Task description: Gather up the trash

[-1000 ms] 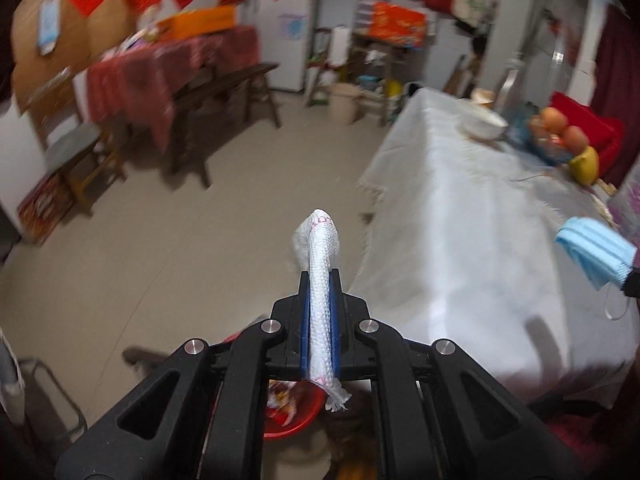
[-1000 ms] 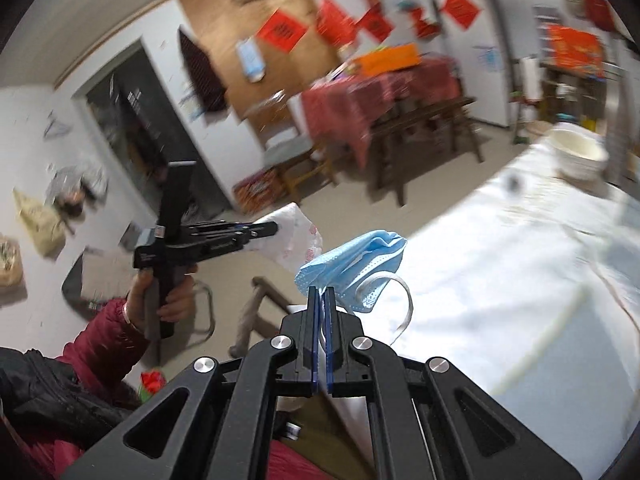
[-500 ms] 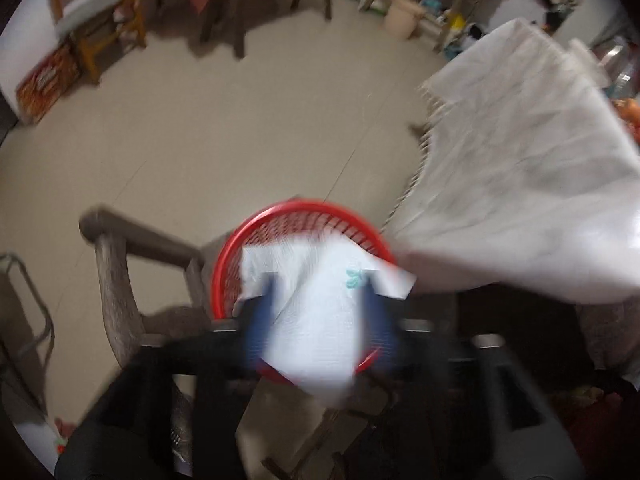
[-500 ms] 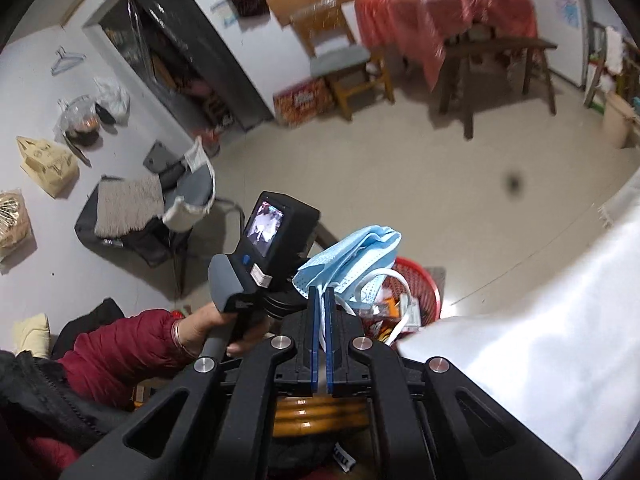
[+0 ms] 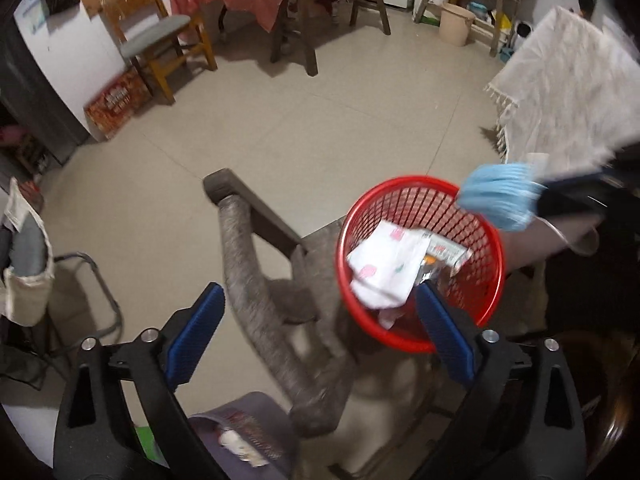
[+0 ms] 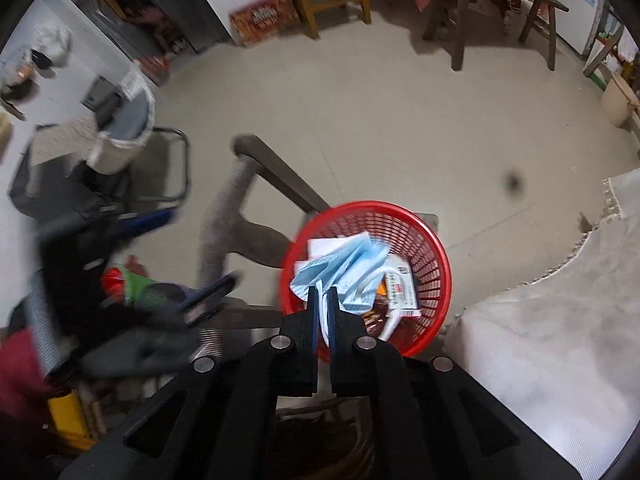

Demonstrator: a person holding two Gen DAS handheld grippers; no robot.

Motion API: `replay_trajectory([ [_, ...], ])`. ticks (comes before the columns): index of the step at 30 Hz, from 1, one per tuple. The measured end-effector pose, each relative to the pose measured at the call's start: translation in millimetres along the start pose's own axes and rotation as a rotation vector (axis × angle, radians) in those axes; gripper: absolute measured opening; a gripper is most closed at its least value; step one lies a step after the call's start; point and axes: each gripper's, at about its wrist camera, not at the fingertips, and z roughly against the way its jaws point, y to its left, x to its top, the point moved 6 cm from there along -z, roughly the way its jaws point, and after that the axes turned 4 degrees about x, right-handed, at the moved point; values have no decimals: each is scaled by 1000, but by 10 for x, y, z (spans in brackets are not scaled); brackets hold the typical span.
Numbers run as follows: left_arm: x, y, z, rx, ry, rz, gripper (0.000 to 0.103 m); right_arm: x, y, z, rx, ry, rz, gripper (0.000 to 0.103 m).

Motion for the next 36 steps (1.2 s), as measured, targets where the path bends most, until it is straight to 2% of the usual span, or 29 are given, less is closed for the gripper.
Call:
replay_trajectory([
  [1, -39, -13, 8, 9, -4, -10, 94, 0, -6, -92, -14, 14, 1, 20],
  [2, -81, -30, 31, 13, -6, -20, 94, 11, -24, -184, -33, 26, -4, 39],
  [3, -113, -51, 41, 5, -3, -26, 94, 2, -82, -227, -45, 22, -8, 44],
  [9, -172, -178, 20, -27, 19, -36, 95, -77, -111, -122, -103, 0, 14, 45],
  [11, -174, -198, 28, -28, 25, -30, 95, -167, -94, -54, -124, 9, 29, 58],
  [13, -174, -204, 44, -30, 31, -25, 95, -293, -28, -14, -113, 30, 35, 63],
  [17, -167, -219, 109, -23, 25, -18, 95, -504, 45, 106, -100, 53, 44, 69],
  [20, -157, -228, 156, -35, 17, -1, 95, -640, 67, 178, -78, 54, 19, 70],
  [23, -145, -255, 212, -37, 8, 3, 95, -767, 96, 254, -117, 41, 49, 70],
  [30, -147, -318, 258, -19, -3, -14, 95, -793, -108, 318, -131, 1, -37, 71],
  [36, -156, -342, 246, -21, 2, -11, 95, -793, -78, 268, -134, 13, -15, 72],
])
